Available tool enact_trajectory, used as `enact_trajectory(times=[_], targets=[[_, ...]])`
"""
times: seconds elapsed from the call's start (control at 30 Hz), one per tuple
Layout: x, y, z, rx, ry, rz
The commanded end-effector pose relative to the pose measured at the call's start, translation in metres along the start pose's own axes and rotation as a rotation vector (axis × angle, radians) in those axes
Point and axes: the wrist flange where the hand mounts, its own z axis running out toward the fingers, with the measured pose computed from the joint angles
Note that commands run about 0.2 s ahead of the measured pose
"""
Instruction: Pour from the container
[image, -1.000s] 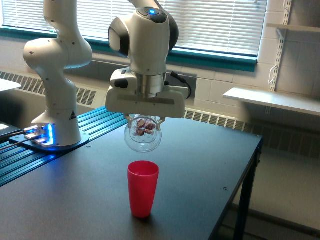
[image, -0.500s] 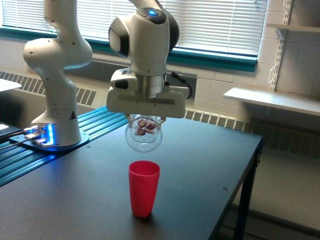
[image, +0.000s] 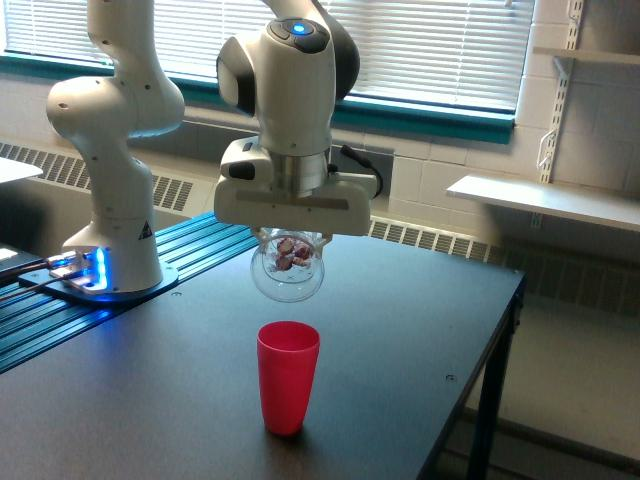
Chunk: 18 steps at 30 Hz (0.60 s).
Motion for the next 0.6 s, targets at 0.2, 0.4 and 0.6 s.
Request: enact_trajectory(times=[0.2, 0.4, 0.6], targets=[[0.0084, 0.0010, -0.0001, -0.040, -0.005, 0.014], [0.0121, -0.0016, -0.0030, -0.038, 0.001, 0.023], [0.0119, -0.0040, -0.0041, -0.038, 0.008, 0.020]])
